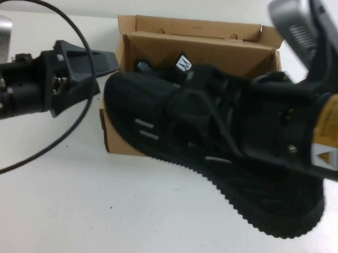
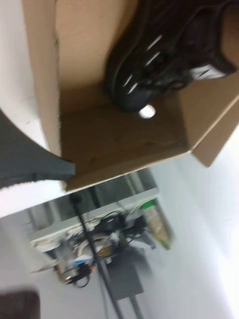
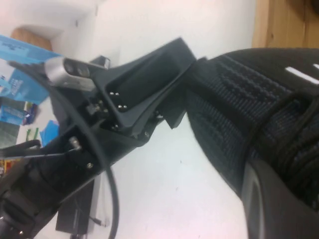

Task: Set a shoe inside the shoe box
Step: Place the shoe in the shoe box

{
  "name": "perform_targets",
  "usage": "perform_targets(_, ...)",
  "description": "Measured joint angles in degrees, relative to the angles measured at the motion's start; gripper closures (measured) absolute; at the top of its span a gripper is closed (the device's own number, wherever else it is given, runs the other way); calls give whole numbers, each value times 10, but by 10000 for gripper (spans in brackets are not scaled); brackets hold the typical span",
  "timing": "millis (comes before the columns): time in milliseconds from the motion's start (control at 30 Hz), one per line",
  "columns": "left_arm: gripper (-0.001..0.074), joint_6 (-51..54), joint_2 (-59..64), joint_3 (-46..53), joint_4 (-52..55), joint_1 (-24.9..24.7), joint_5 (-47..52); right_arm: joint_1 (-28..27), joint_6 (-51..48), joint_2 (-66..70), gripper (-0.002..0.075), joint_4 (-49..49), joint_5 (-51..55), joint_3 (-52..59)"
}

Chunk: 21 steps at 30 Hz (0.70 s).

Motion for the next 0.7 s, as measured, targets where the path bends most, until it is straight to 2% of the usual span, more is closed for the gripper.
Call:
perform_targets(200, 68, 3, 0, 0, 3, 45, 7, 0, -4, -40, 721, -78, 30, 0)
perform_targets(233, 87, 3, 0, 0, 7, 52, 15, 0, -13, -44, 722, -89, 39, 0)
perform_targets(300, 215, 3, 0, 0, 20, 65, 31, 0, -35, -50, 721, -101, 57, 0)
perform_targets(367, 442, 5, 0, 0, 28, 79, 48, 0, -57, -51, 721, -106, 70, 0)
perform_targets(400, 527, 7, 0, 0, 28, 84, 55, 0, -62, -51, 722, -107, 73, 0)
perform_targets(467, 646, 15, 0, 0, 31, 97, 74, 0, -67, -51, 722, -117, 78, 0)
perform_targets(567, 710, 19, -1, -11, 46, 106, 96, -8, -71, -51, 722, -123, 78, 0)
perform_targets(700, 732, 18, -23, -29, 111, 108, 87, -60, -98, -51, 722, -105, 71, 0)
